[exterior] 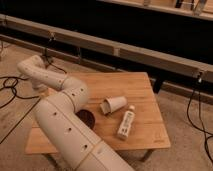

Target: Drag the pepper across the table

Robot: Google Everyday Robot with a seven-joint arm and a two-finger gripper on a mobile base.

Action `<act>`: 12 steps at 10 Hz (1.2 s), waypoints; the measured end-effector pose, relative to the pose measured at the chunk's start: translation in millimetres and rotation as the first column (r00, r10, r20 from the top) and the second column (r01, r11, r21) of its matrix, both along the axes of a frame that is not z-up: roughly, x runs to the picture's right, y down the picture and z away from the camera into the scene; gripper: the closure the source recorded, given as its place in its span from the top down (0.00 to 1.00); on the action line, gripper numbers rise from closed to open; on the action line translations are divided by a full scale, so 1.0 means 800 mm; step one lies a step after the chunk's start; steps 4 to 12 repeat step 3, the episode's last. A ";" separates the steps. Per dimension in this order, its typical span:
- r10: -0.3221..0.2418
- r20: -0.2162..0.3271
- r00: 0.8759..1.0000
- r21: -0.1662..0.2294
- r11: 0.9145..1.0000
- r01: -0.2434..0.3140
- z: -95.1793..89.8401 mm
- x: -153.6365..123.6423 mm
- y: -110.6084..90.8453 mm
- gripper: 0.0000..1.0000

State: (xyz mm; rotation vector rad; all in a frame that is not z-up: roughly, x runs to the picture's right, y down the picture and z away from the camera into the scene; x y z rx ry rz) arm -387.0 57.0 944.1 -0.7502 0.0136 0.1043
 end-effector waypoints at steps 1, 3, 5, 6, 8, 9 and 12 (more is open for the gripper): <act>0.000 0.000 1.000 0.000 1.000 0.000 0.000 0.000 0.000 0.00; -0.001 -0.001 1.000 -0.001 1.000 0.001 0.001 0.000 0.001 0.00; -0.001 -0.001 1.000 -0.001 1.000 0.001 0.001 0.000 0.001 0.00; -0.001 -0.001 1.000 -0.001 1.000 0.001 0.001 0.000 0.001 0.00; -0.001 -0.001 1.000 -0.001 1.000 0.001 0.001 0.000 0.001 0.00; -0.001 -0.001 1.000 -0.001 1.000 0.001 0.001 0.000 0.001 0.00; -0.001 -0.001 1.000 -0.001 1.000 0.001 0.001 0.000 0.001 0.00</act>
